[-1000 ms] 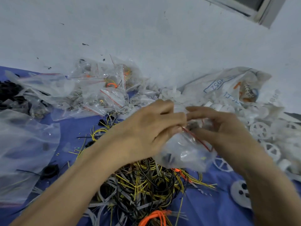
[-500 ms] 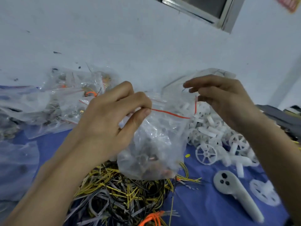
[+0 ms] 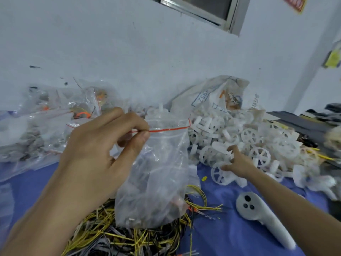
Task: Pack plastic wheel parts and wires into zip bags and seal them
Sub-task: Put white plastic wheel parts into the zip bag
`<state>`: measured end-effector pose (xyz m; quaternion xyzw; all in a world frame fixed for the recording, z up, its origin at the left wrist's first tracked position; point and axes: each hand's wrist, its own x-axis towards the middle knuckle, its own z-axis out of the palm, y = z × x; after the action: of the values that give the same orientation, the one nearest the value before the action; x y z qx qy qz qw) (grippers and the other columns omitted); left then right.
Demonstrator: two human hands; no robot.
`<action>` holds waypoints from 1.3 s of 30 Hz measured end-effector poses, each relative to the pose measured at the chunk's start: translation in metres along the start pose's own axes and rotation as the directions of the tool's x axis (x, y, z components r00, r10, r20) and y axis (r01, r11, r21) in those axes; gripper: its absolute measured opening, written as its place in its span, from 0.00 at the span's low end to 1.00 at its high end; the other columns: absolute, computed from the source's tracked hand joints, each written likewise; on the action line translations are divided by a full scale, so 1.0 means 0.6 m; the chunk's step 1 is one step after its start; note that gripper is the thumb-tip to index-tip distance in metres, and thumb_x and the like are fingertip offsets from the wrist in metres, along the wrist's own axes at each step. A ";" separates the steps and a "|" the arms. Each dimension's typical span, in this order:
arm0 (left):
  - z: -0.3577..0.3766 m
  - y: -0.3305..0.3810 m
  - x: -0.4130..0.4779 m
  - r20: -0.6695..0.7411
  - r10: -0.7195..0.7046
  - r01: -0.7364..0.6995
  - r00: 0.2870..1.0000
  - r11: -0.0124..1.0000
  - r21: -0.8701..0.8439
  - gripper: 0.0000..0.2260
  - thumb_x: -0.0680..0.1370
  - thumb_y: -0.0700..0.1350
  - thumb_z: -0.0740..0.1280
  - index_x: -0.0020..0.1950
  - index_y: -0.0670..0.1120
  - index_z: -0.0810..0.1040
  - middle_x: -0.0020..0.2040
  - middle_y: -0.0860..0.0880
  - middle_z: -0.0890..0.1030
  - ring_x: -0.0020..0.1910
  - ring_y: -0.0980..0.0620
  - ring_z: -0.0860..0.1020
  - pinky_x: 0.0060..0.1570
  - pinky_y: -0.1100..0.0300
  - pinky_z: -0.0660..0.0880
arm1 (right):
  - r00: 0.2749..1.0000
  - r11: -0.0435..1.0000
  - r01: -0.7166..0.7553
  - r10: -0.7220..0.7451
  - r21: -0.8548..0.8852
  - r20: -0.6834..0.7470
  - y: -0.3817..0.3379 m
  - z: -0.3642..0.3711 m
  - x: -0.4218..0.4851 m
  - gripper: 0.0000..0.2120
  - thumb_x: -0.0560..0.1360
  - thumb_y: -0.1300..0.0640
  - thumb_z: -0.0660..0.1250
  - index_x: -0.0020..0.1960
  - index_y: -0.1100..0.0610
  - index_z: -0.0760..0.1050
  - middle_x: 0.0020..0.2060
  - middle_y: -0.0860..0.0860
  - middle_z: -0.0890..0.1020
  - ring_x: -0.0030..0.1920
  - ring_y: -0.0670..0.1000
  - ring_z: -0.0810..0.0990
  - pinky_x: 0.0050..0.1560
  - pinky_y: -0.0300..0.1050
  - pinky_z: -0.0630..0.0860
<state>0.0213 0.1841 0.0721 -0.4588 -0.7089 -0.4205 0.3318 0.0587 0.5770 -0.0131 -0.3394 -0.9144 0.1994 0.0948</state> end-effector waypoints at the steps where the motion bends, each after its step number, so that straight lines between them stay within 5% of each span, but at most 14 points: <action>1: 0.003 0.000 -0.001 0.008 -0.001 0.001 1.000 1.000 -0.006 0.06 0.77 0.49 0.61 0.44 0.50 0.76 0.38 0.54 0.74 0.39 0.58 0.74 0.39 0.66 0.68 | 1.000 1.000 0.004 -0.003 -0.021 0.015 -0.003 -0.001 0.002 0.27 0.69 0.56 0.75 0.61 0.57 0.63 0.51 0.60 0.78 0.46 0.56 0.77 0.33 0.42 0.68; 6: 0.010 0.006 -0.003 0.058 -0.002 0.003 0.998 1.000 -0.029 0.07 0.76 0.48 0.62 0.41 0.49 0.77 0.36 0.56 0.73 0.38 0.61 0.73 0.39 0.73 0.66 | 0.989 0.978 -0.006 0.037 -0.208 0.145 -0.015 0.005 -0.006 0.15 0.70 0.57 0.74 0.47 0.68 0.76 0.38 0.59 0.75 0.42 0.56 0.78 0.37 0.42 0.66; 9: 0.008 0.009 -0.003 0.083 0.008 -0.005 0.997 0.999 -0.039 0.08 0.76 0.48 0.61 0.40 0.48 0.77 0.36 0.58 0.72 0.37 0.62 0.72 0.39 0.75 0.65 | 0.996 0.995 -0.015 0.023 -0.098 0.090 -0.025 0.005 -0.013 0.19 0.73 0.59 0.69 0.28 0.61 0.64 0.26 0.54 0.65 0.27 0.50 0.65 0.30 0.43 0.60; 14: 0.001 0.021 -0.002 0.134 0.027 -0.021 0.991 0.999 -0.041 0.09 0.76 0.49 0.61 0.42 0.49 0.79 0.37 0.57 0.72 0.39 0.65 0.72 0.42 0.75 0.64 | 0.962 0.973 0.156 -0.110 0.172 -0.249 -0.109 -0.061 -0.056 0.11 0.77 0.56 0.64 0.43 0.64 0.76 0.34 0.56 0.77 0.33 0.52 0.75 0.32 0.41 0.69; 16: 0.000 0.025 -0.003 0.165 0.039 -0.031 0.986 0.998 -0.052 0.10 0.76 0.50 0.60 0.43 0.50 0.80 0.39 0.57 0.72 0.41 0.64 0.72 0.43 0.75 0.65 | 0.936 0.823 0.299 -0.155 0.483 -0.316 -0.168 -0.118 -0.092 0.08 0.78 0.55 0.63 0.47 0.60 0.76 0.41 0.56 0.80 0.36 0.52 0.80 0.32 0.44 0.76; 18: 0.002 0.030 -0.004 0.179 0.045 -0.033 0.983 0.997 -0.067 0.10 0.77 0.51 0.60 0.44 0.51 0.80 0.40 0.56 0.73 0.41 0.63 0.73 0.42 0.74 0.65 | 0.912 0.543 0.398 -0.324 0.740 -0.253 -0.222 -0.175 -0.138 0.06 0.78 0.55 0.64 0.48 0.57 0.77 0.44 0.55 0.81 0.37 0.54 0.83 0.32 0.44 0.79; 20: 0.004 0.034 -0.003 0.173 0.061 -0.051 0.983 0.997 -0.064 0.10 0.77 0.50 0.60 0.45 0.51 0.80 0.42 0.55 0.73 0.41 0.62 0.72 0.43 0.75 0.65 | 0.792 0.352 0.378 -0.602 0.857 -0.102 -0.261 -0.206 -0.181 0.08 0.76 0.57 0.61 0.47 0.56 0.79 0.40 0.54 0.82 0.33 0.53 0.82 0.30 0.42 0.77; 21: 0.006 0.036 -0.003 0.168 0.072 -0.062 0.983 0.996 -0.067 0.10 0.77 0.50 0.60 0.45 0.51 0.81 0.42 0.54 0.73 0.41 0.61 0.72 0.43 0.75 0.65 | 0.714 0.345 0.332 -0.700 0.878 0.005 -0.278 -0.211 -0.199 0.09 0.75 0.59 0.60 0.47 0.57 0.80 0.37 0.55 0.82 0.31 0.53 0.81 0.29 0.40 0.76; 24: 0.008 0.041 -0.004 0.153 0.097 -0.083 0.983 0.992 -0.094 0.09 0.78 0.50 0.61 0.45 0.51 0.80 0.44 0.50 0.72 0.41 0.57 0.72 0.41 0.72 0.66 | 0.636 0.522 0.304 -0.734 0.797 0.238 -0.307 -0.194 -0.215 0.08 0.74 0.63 0.60 0.46 0.63 0.78 0.33 0.56 0.82 0.29 0.51 0.80 0.28 0.37 0.75; 29: 0.009 0.040 -0.005 0.148 0.116 -0.096 0.982 0.986 -0.134 0.08 0.78 0.49 0.62 0.46 0.51 0.80 0.45 0.50 0.71 0.40 0.55 0.72 0.40 0.67 0.67 | 0.789 0.842 0.413 -0.521 0.347 0.325 -0.318 -0.185 -0.211 0.10 0.76 0.66 0.57 0.41 0.72 0.72 0.31 0.63 0.70 0.33 0.55 0.67 0.29 0.39 0.63; 35: 0.024 0.051 -0.008 0.200 0.138 -0.109 0.970 0.983 -0.146 0.09 0.78 0.48 0.61 0.46 0.50 0.80 0.44 0.48 0.69 0.42 0.57 0.71 0.49 0.75 0.64 | 0.814 0.944 0.315 -0.322 0.099 0.483 -0.339 -0.188 -0.227 0.16 0.78 0.58 0.55 0.56 0.65 0.76 0.51 0.63 0.80 0.41 0.65 0.83 0.32 0.50 0.82; 39: 0.022 0.055 -0.007 0.172 0.138 -0.114 0.975 0.983 -0.142 0.09 0.78 0.48 0.61 0.45 0.49 0.80 0.44 0.48 0.70 0.40 0.56 0.71 0.44 0.72 0.66 | 0.834 0.943 0.254 -0.326 0.215 0.445 -0.325 -0.217 -0.213 0.19 0.79 0.54 0.54 0.49 0.64 0.81 0.50 0.58 0.83 0.41 0.64 0.83 0.29 0.46 0.79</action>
<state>0.0523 0.2016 0.0726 -0.5603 -0.6761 -0.4010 0.2611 0.0813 0.3973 0.1832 -0.1294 -0.9331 0.3263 -0.0782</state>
